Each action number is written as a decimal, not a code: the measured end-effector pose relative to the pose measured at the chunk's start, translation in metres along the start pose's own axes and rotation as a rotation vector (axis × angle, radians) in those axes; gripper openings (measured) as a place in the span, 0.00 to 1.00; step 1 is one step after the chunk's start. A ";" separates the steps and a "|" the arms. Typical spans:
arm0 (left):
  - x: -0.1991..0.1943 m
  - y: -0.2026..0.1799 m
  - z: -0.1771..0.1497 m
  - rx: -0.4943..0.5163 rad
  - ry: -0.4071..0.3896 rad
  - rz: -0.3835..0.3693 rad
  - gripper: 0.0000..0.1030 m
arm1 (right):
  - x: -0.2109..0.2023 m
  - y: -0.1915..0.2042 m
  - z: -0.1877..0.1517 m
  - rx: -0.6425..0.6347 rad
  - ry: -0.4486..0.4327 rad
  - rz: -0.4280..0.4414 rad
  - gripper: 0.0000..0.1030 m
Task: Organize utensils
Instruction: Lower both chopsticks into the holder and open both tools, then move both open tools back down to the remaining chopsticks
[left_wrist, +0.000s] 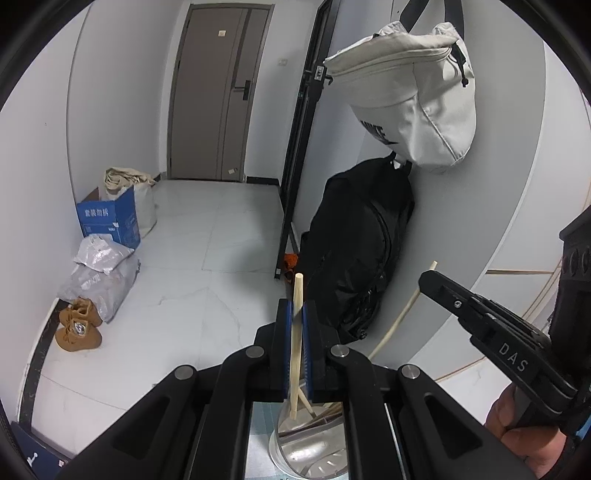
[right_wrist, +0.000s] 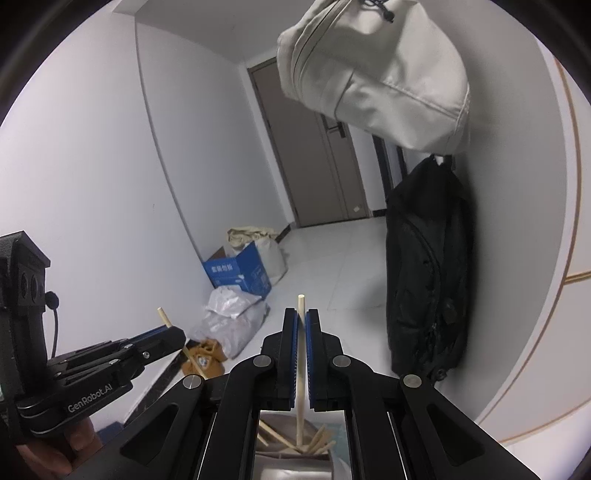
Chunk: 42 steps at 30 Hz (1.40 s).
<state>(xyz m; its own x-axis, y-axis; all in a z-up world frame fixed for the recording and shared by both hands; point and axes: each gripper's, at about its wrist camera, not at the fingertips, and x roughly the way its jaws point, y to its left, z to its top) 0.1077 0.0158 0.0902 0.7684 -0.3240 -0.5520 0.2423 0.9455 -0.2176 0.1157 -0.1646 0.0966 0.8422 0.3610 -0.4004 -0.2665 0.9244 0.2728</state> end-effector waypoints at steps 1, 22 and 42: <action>0.001 0.001 -0.001 -0.004 0.004 -0.001 0.02 | 0.002 0.000 -0.001 -0.003 0.005 0.000 0.03; 0.020 0.001 -0.021 0.036 0.184 -0.113 0.03 | 0.025 0.005 -0.048 -0.044 0.155 0.046 0.06; -0.040 -0.014 -0.017 0.001 0.127 0.011 0.50 | -0.062 -0.015 -0.043 0.092 0.041 0.023 0.57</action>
<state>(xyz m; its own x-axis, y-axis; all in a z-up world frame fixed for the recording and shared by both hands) 0.0635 0.0146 0.1011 0.6897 -0.3152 -0.6519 0.2347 0.9490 -0.2105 0.0473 -0.1950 0.0796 0.8160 0.3886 -0.4280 -0.2398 0.9012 0.3609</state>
